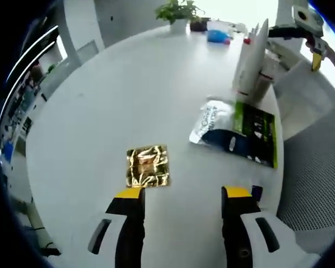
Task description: Arrange the skincare products in the storage area until every visible bottle or jar stands upright without overlapping.
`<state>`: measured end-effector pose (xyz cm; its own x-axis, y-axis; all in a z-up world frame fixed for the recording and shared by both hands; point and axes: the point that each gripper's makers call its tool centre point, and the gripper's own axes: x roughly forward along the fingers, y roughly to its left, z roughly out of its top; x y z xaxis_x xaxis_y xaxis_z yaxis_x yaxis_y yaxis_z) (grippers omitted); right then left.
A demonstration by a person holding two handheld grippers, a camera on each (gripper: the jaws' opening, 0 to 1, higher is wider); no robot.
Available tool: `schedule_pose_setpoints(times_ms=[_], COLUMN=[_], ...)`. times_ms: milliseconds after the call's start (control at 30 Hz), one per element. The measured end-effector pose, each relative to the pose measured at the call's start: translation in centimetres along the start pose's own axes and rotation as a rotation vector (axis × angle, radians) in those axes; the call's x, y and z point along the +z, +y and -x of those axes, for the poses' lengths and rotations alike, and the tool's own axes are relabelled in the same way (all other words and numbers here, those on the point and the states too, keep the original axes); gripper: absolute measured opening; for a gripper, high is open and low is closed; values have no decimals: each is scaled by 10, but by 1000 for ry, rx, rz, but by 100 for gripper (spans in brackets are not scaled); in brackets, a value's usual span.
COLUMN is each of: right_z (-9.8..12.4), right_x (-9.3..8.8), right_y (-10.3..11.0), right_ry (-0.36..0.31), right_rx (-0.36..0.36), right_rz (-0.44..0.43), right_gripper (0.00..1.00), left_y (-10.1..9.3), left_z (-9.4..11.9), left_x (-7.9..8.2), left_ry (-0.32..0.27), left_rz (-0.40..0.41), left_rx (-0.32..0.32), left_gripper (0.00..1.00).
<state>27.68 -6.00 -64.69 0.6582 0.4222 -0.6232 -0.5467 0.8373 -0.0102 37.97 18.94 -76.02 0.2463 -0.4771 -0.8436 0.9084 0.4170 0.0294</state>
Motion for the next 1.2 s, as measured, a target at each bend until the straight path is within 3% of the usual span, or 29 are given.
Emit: schedule_pose_setpoints(times_ms=[267,433,900,1200], right_z=[-2,-3,-7,-7], right_x=[-1,-1,-1,-2], right_y=[-1,-1,-5,-9], right_ry=[8,12,21,20], right_rx=[5,7,11,4], right_rz=[-5,-5,-7,-15], right_gripper=[100,100,100,100], left_y=[20,36,66,66], left_z=[-4,-7,-14,-20], left_x=[0,-2,-13,-8], left_ry=[19,36,58,41], left_rz=[-9,-47,-7,20], left_rx=[11,61,125,94], left_gripper=[51,50,46,45])
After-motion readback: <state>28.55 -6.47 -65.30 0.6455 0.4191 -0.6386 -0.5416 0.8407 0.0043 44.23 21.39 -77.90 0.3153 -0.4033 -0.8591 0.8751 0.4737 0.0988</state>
